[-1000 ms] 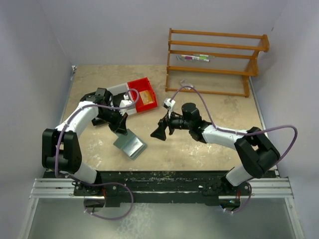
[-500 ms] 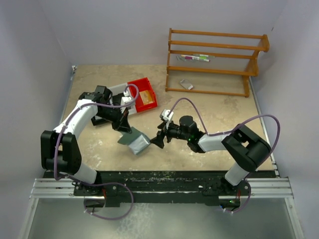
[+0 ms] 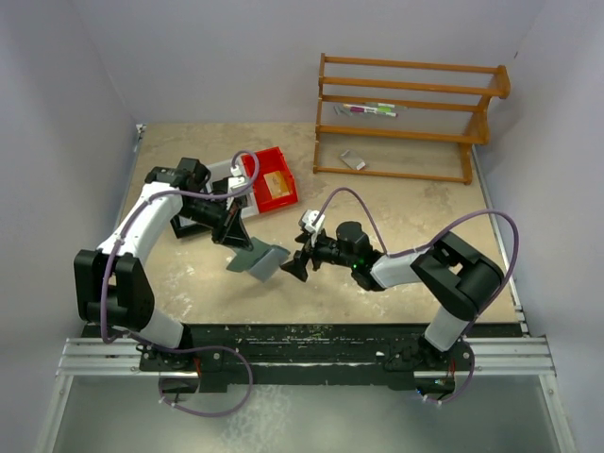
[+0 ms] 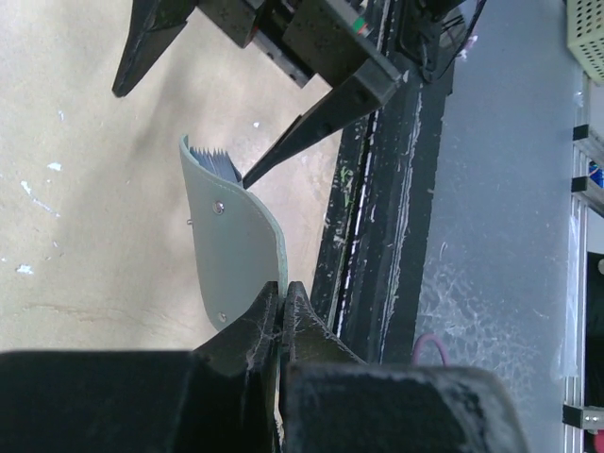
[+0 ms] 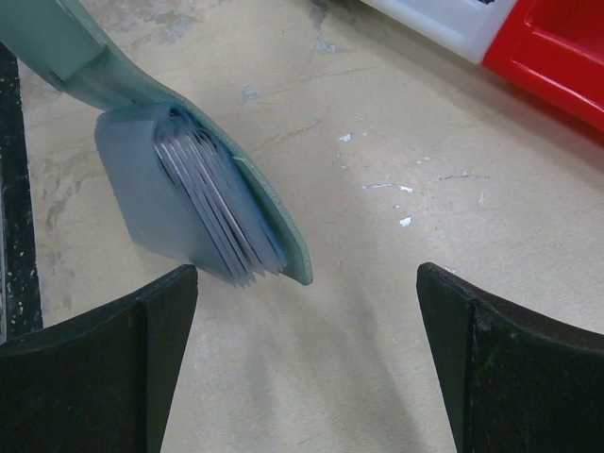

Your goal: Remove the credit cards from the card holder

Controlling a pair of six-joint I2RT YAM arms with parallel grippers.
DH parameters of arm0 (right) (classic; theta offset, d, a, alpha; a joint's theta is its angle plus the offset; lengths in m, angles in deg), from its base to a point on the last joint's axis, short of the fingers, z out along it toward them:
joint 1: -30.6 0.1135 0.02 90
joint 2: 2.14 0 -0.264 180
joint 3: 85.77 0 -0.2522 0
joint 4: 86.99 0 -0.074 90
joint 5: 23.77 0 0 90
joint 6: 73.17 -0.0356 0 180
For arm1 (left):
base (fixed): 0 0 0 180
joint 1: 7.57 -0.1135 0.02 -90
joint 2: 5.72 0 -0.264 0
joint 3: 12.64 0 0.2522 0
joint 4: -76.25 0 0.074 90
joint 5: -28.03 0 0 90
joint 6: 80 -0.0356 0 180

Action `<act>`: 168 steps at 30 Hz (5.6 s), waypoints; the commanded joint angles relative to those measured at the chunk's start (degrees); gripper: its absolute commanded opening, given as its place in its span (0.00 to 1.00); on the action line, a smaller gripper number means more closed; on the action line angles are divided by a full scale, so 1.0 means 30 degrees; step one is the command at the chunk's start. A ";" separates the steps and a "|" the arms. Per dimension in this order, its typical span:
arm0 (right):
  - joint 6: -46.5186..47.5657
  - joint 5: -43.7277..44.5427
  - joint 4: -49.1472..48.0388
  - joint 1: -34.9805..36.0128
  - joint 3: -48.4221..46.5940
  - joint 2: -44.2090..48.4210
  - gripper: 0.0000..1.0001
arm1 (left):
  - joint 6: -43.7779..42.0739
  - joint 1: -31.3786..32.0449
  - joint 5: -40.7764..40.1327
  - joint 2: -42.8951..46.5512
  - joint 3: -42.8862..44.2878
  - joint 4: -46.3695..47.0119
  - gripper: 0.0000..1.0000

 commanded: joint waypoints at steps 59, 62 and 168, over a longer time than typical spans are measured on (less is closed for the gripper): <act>-0.2228 -0.3308 0.2366 0.1270 -0.6225 0.2623 1.00 | -0.3307 0.0099 0.4517 0.2239 0.1781 -0.5170 0.00; -0.0589 -0.3505 0.3876 0.1604 -0.7708 0.2318 1.00 | -0.3970 0.0177 0.5157 0.1757 0.2017 -0.5995 0.00; -0.9499 -1.4718 1.3432 -0.0959 -1.5033 0.2577 0.00 | -0.0382 -0.2217 1.0663 0.3998 0.2971 -0.5973 0.47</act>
